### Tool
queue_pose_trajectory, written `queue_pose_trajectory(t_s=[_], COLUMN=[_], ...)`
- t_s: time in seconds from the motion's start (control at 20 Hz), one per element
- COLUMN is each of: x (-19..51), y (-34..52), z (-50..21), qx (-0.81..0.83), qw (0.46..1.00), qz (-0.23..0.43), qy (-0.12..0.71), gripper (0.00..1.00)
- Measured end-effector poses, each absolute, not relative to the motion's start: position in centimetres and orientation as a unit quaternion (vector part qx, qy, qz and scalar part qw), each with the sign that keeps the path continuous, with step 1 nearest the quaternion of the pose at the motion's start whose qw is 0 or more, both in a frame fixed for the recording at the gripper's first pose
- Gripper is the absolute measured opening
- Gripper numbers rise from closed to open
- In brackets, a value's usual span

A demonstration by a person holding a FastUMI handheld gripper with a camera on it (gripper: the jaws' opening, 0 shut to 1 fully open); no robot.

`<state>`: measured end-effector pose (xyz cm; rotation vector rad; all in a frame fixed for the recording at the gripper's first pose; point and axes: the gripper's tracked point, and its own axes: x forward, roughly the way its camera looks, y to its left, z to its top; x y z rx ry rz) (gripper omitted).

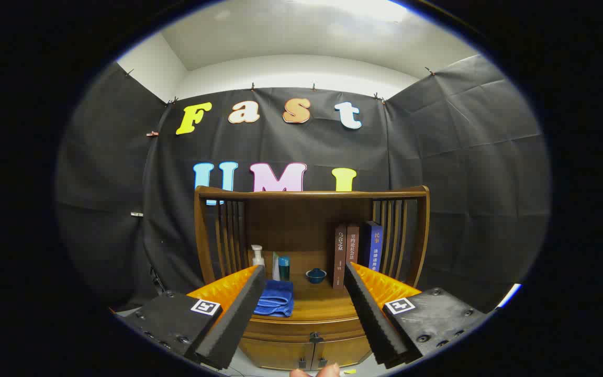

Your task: Pull open the drawer, take out the items inside it, and place them on the countertop above the cabinet.

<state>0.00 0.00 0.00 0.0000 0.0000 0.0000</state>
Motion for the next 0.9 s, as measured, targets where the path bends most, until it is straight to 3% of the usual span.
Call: queue_pose_trajectory(t_s=[0.9], x=[-0.14], y=[0.51], z=[0.02], qx=[-0.003], qw=[1.000], qz=[0.000], qy=[-0.004], gripper=[0.98])
